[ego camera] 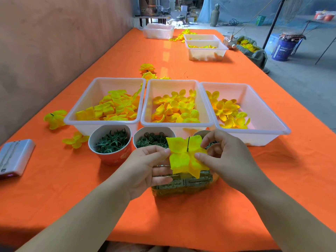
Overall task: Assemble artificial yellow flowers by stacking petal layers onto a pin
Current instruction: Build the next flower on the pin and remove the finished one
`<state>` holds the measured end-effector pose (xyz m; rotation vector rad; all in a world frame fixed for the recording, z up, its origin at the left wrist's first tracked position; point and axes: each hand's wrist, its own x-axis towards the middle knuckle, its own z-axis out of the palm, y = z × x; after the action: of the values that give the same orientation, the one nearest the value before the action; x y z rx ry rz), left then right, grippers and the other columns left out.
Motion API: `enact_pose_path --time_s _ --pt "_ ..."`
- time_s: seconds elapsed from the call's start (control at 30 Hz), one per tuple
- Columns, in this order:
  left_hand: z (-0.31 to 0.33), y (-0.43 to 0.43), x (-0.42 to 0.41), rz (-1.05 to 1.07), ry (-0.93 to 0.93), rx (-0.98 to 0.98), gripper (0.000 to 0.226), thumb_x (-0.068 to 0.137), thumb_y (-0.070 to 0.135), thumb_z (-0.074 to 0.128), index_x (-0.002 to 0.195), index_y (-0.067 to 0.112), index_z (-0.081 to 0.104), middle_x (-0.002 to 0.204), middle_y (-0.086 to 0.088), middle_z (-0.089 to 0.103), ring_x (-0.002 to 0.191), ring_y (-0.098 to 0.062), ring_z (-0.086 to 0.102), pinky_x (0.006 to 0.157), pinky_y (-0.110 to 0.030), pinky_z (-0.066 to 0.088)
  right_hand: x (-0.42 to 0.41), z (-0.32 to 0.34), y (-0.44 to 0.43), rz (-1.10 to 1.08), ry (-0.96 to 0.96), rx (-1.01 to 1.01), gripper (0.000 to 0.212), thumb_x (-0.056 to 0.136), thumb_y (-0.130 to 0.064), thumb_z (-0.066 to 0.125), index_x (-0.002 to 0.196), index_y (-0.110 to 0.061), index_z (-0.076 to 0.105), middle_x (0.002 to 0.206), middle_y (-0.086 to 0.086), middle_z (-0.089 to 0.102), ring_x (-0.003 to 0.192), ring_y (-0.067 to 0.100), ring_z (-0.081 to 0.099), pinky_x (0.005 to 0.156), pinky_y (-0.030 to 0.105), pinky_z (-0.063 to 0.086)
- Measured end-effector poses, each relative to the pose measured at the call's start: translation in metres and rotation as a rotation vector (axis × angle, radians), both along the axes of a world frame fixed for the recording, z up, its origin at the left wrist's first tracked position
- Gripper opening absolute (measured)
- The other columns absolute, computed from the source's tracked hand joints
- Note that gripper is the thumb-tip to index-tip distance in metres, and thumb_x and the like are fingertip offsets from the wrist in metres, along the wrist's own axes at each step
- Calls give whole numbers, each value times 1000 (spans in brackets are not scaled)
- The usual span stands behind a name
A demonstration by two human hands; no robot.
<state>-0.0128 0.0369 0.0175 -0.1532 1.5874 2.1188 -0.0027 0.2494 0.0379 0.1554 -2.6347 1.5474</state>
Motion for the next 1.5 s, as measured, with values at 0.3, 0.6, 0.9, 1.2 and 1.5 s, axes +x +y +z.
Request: enact_pose_path --time_s 0.3,0.6,0.9,1.2,1.5 --pt "-1 -2 -4 10 -28 7 20 84 -2 69 80 15 62 79 -10 68 64 -22 71 54 -33 60 -7 -2 2 12 2 -71 12 80 -5 78 78 -15 72 75 -12 64 66 11 56 64 24 46" --pt "2 1 -3 21 37 -9 25 73 10 78 91 13 61 88 -16 74 72 -25 73 57 -32 59 -22 4 2 14 16 14 18 80 -8 79 73 -23 70 83 3 73 65 11 57 71 39 53" --pt "2 0 -3 27 40 -23 29 65 15 82 88 14 63 88 -17 74 71 -24 74 57 -32 59 -11 11 -2 67 200 153 28 75 -8 77 88 -32 76 89 -9 64 85 3 58 74 15 44" --pt "4 -1 -2 32 28 -25 31 67 14 82 89 13 62 91 -18 74 72 -25 74 57 -32 59 -19 -3 -10 149 160 138 8 77 -24 81 73 -28 76 73 -9 70 70 11 62 76 47 52" --pt "4 -9 -2 -5 119 -219 16 83 3 76 86 12 63 80 -12 74 71 -28 75 57 -32 58 -25 -17 -7 230 132 -9 9 79 -12 82 76 -19 77 70 4 62 68 22 59 63 37 47"
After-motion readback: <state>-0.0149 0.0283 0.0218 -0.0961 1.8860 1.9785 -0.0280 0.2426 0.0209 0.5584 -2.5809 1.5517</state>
